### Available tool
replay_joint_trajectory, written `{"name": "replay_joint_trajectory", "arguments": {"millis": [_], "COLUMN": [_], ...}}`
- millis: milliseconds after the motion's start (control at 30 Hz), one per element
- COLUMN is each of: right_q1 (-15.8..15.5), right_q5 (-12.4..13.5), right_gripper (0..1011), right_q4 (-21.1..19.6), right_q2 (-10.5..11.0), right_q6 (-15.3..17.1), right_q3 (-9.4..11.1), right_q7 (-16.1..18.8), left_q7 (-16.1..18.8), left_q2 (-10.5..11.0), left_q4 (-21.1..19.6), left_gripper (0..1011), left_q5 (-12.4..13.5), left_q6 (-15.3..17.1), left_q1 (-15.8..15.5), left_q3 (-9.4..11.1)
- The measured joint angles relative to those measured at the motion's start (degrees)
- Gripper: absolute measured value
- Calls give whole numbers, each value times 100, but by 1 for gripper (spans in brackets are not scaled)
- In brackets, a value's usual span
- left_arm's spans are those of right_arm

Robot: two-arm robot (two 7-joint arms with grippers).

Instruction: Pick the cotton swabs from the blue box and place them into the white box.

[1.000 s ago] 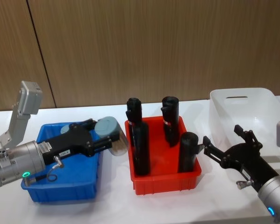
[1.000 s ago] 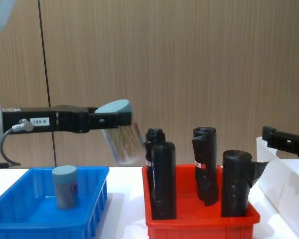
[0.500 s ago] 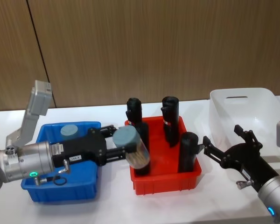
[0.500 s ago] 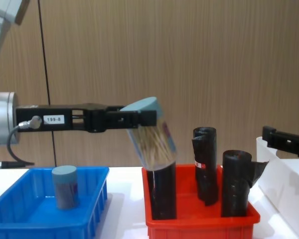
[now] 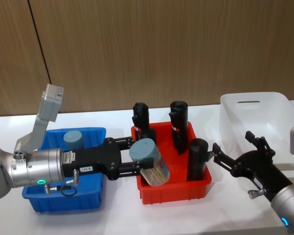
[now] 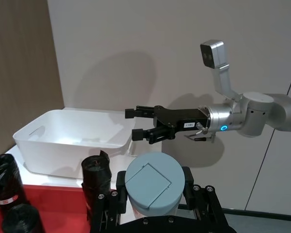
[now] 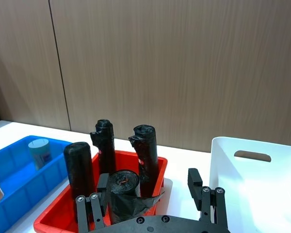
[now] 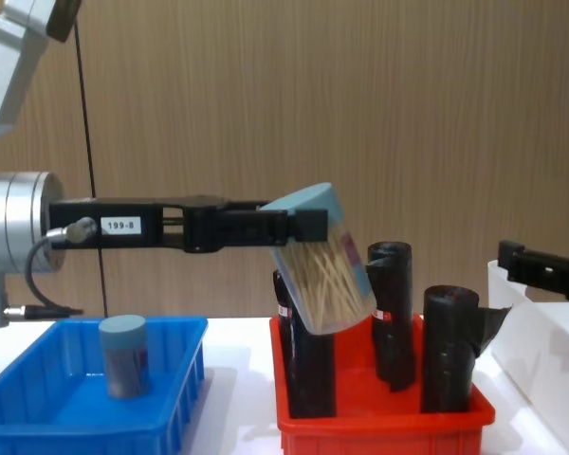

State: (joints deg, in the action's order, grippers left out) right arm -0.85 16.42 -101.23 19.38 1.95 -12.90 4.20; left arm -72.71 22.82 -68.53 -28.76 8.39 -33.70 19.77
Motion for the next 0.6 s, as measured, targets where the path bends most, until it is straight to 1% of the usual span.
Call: {"name": "replay_joint_trajectory", "arguments": {"millis": [200, 300, 367, 433, 467, 600], "right_q1": [6, 21, 41, 56, 74, 123], "right_q5": [-7, -1, 27, 51, 78, 143], "right_gripper": [1002, 1002, 1002, 1002, 1002, 1002], "right_q4": [-8, -14, -21, -24, -28, -37], "right_q2": [52, 103, 154, 187, 223, 328], "right_q6": [48, 134, 224, 282, 350, 552], "right_q3": [17, 41, 65, 83, 103, 155], "right_q7": [198, 368, 522, 602, 714, 989], "left_q7": [-120, -160, -186, -202, -209, -241], "left_q2": [-27, -36, -41, -45, -45, -52], "left_q4": [49, 64, 74, 80, 82, 95], "left_gripper": [664, 664, 664, 664, 664, 664], "left_q5": [-5, -7, -9, -10, -11, -14], "left_q6": [0, 0, 0, 1, 1, 4], "left_q1": [-47, -61, -71, -76, -79, -90], "left_q3": [36, 47, 55, 59, 60, 68]}}
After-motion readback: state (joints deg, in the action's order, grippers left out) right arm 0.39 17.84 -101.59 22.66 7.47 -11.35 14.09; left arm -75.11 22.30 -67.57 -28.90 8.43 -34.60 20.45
